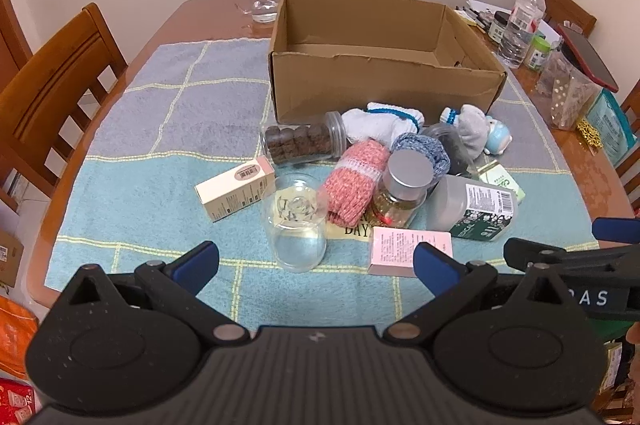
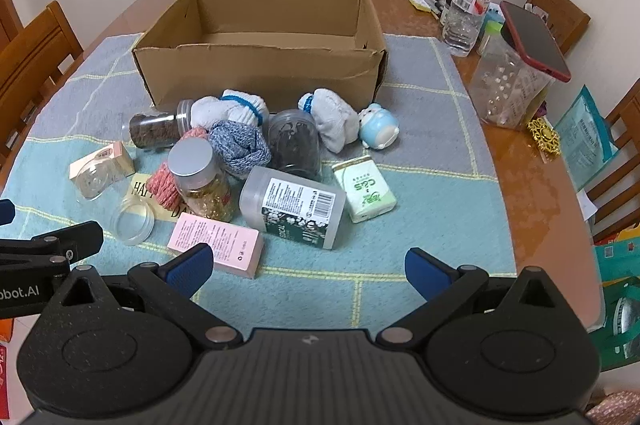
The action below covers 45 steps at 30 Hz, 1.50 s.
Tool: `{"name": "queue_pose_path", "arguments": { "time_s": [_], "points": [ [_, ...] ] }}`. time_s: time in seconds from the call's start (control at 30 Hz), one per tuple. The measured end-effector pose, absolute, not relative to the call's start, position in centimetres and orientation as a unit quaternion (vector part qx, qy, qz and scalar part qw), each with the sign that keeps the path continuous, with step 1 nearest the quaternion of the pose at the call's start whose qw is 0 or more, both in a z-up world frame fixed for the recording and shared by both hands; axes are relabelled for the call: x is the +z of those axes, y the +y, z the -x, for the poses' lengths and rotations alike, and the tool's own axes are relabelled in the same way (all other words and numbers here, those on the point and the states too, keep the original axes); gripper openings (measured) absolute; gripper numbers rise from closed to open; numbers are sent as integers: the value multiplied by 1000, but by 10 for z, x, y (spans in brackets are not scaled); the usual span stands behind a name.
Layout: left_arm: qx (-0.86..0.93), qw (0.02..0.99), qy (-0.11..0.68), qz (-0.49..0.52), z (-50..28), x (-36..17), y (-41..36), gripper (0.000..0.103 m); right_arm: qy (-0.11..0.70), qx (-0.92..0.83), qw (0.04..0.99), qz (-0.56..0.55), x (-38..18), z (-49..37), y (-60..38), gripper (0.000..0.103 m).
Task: Organize objects
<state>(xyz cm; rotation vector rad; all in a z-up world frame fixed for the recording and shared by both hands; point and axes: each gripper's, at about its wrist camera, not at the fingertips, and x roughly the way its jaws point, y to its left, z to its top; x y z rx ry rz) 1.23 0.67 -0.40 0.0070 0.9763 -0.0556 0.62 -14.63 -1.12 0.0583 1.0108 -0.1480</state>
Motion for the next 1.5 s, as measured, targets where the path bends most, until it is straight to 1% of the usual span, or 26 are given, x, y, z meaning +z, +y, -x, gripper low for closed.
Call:
{"name": "queue_pose_path", "arguments": {
  "time_s": [0.33, 1.07, 1.27, 1.5],
  "points": [
    [-33, 878, 476, -16, -23, -13, 22, 102, 486, -69, 870, -38, -19, -13, -136, 103],
    [-51, 868, 492, -36, -79, -33, 65, 102, 511, -102, 851, -63, -46, -40, -114, 103],
    [-59, 863, 501, -39, -83, -41, 72, 103, 520, -106, 845, -66, -54, -47, -107, 103],
    [-47, 861, 505, -29, -80, -40, 98, 103, 532, -104, 838, -65, -64, -51, -100, 103]
  ]
}}
